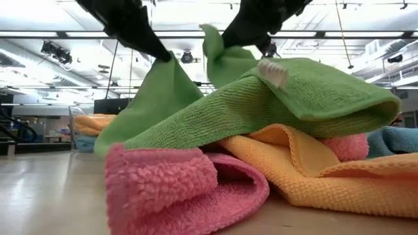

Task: Fold microfiber towels
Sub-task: Fold the left green microfiber towel

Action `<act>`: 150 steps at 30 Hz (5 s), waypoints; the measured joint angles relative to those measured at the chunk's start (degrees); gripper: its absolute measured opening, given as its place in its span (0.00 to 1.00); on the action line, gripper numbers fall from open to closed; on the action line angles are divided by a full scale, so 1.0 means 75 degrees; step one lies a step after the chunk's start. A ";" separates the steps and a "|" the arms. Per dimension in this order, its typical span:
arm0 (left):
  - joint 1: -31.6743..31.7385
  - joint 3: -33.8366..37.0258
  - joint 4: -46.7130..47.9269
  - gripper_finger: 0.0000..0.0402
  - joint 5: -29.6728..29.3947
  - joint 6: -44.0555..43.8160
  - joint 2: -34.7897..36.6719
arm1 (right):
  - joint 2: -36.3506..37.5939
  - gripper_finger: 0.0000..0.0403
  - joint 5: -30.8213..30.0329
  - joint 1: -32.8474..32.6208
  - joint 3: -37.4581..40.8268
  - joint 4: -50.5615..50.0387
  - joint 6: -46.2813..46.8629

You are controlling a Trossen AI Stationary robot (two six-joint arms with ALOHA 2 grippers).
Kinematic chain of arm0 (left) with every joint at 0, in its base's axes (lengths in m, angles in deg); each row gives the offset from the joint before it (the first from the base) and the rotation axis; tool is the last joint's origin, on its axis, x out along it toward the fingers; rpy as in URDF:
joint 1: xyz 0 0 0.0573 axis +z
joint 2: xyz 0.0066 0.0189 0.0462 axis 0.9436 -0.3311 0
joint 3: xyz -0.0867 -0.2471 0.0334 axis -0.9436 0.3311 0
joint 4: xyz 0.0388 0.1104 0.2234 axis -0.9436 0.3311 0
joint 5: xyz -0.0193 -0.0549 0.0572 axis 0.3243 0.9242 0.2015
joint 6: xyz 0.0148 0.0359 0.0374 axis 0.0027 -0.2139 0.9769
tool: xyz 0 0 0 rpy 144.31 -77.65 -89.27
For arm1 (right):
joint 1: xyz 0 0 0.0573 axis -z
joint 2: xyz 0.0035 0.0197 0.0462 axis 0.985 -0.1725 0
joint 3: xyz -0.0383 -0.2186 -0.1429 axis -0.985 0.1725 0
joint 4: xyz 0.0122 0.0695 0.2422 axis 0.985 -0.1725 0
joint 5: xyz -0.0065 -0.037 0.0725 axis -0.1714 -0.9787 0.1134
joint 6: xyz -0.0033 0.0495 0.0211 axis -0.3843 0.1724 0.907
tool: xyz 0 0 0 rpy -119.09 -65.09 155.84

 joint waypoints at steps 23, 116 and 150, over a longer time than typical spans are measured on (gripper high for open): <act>-0.0178 -0.0009 -0.0661 0.08 0.0038 -0.0240 0.0021 | -0.0872 0.03 -0.1203 -0.0112 0.0003 0.1505 -0.0082; -0.0440 -0.0003 0.2276 0.13 0.0775 -0.1004 -0.0299 | -0.3247 0.20 0.0954 0.1691 -0.1183 0.2333 0.0646; -0.1931 -0.0004 0.1628 0.38 0.1701 0.0366 -0.1618 | -0.1990 0.51 -0.0946 -0.1794 -0.1169 -0.0474 -0.1238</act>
